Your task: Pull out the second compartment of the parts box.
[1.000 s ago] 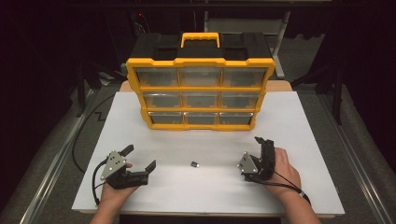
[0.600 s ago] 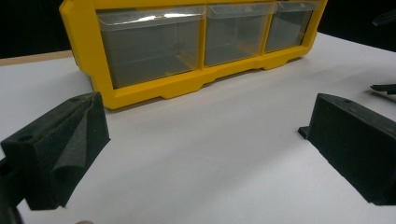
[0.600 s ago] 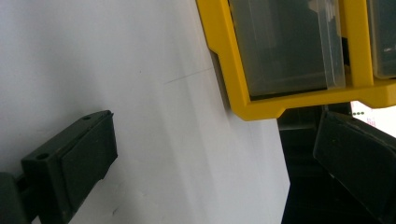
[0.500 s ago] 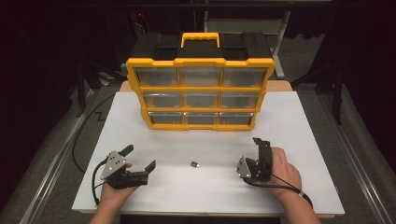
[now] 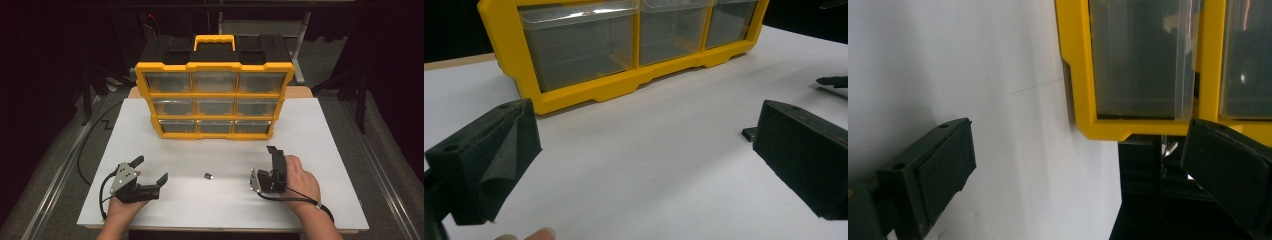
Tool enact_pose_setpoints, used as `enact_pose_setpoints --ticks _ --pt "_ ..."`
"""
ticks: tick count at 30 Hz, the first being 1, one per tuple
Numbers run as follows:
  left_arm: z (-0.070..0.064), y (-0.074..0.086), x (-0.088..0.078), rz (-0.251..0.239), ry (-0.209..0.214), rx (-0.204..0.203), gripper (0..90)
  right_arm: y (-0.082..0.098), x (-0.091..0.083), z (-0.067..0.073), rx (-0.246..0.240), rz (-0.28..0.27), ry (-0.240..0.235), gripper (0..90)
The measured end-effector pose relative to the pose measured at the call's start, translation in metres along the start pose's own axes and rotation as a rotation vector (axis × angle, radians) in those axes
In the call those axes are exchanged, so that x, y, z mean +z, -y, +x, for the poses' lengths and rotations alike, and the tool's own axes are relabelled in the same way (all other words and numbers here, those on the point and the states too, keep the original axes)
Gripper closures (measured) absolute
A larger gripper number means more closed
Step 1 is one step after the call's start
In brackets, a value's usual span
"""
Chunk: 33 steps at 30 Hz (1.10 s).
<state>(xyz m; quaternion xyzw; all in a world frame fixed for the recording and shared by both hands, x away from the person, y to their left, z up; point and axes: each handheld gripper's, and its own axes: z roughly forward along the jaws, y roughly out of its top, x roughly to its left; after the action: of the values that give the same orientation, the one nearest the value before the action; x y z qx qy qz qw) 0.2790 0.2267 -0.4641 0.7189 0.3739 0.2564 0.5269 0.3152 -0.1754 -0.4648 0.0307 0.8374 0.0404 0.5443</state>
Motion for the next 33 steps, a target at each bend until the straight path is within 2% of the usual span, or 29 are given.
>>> enact_pose_setpoints --ticks 3,4,6,10,14,17,19,20,21,22,27,33 --pt "0.001 0.0 0.0 0.009 -0.001 -0.01 0.3 -0.005 0.002 0.0 -0.014 0.006 0.001 3.0" --pt "0.002 0.0 0.0 0.009 0.0 -0.011 0.3 -0.007 0.003 0.0 -0.019 0.005 -0.013 3.3" --pt "0.001 0.001 0.0 0.006 0.002 -0.006 0.3 -0.011 0.004 0.001 -0.028 -0.002 0.006 5.0" --pt "0.001 0.001 0.0 0.011 0.01 -0.01 0.3 -0.02 0.006 0.001 -0.04 0.001 0.0 12.2" --pt "0.002 0.001 0.0 0.009 0.015 -0.025 0.3 -0.029 0.011 0.003 -0.065 0.002 0.019 15.5" --pt "0.002 0.002 0.0 0.005 0.018 -0.023 0.3 -0.035 0.014 0.002 -0.066 0.001 0.035 17.2" --pt "0.002 0.002 0.001 0.006 0.023 -0.023 0.3 -0.04 0.015 0.0 -0.069 0.014 0.03 19.8" --pt "0.002 0.002 0.001 0.006 0.023 -0.023 0.3 -0.042 0.016 0.0 -0.065 -0.002 0.051 21.0" --pt "0.002 0.002 0.001 0.008 0.023 -0.022 0.3 -0.045 0.016 -0.002 -0.067 0.009 0.044 21.9" --pt "0.002 0.002 0.001 0.009 0.023 -0.024 0.3 -0.047 0.017 -0.003 -0.063 -0.008 0.066 22.9" --pt "0.002 0.002 0.001 0.007 0.024 -0.022 0.3 -0.058 0.016 -0.008 -0.054 -0.01 0.086 25.3" --pt "0.002 0.002 0.001 0.001 0.027 -0.025 0.3 -0.071 0.014 -0.013 -0.047 -0.04 0.128 28.6"
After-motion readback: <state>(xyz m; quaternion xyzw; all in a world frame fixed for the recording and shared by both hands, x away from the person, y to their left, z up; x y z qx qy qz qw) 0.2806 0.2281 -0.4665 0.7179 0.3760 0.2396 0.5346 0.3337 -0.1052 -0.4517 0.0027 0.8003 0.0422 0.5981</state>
